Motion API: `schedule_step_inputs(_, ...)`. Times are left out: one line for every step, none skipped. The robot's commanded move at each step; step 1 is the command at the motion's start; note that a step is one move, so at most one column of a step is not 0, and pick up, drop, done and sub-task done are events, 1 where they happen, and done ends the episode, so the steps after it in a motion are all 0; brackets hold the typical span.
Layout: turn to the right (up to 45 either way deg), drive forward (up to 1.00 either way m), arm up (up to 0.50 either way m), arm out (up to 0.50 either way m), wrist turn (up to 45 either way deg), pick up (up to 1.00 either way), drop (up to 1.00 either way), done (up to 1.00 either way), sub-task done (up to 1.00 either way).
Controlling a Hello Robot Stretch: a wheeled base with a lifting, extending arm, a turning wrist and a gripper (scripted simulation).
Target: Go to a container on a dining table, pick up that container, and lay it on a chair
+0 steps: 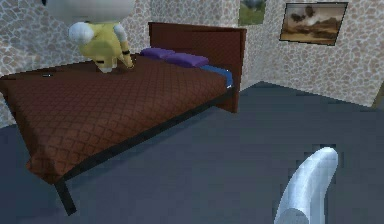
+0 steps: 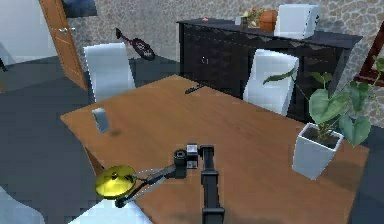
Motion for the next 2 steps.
schedule_step_inputs(0.0, 0.00, -0.32, 0.00, 0.0, 0.00, 0.00, 0.00, 0.00)
schedule_step_inputs(0.0, 0.00, 0.00, 0.00, 0.0, 0.00, 1.00, 0.00, 0.00)
